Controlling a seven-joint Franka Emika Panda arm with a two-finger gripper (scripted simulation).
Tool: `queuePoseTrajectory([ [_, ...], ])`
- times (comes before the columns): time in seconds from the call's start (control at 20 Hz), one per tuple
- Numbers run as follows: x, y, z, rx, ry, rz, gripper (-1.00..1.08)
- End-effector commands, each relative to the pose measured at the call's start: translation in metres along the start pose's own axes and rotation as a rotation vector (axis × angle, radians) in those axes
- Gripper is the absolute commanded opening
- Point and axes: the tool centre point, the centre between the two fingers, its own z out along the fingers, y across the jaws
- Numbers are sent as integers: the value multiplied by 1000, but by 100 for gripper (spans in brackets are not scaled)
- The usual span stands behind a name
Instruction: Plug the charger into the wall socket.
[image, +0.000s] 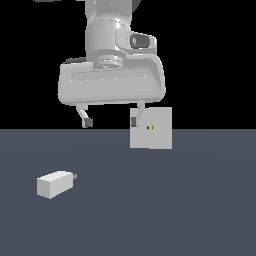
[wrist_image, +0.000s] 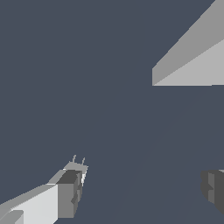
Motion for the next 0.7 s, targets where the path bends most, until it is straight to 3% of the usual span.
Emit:
queuePoseTrajectory([
  [0.0, -10, -9, 6, 0, 20, 36, 100],
  [0.65, -43, -54, 33, -4, 108, 193, 100],
])
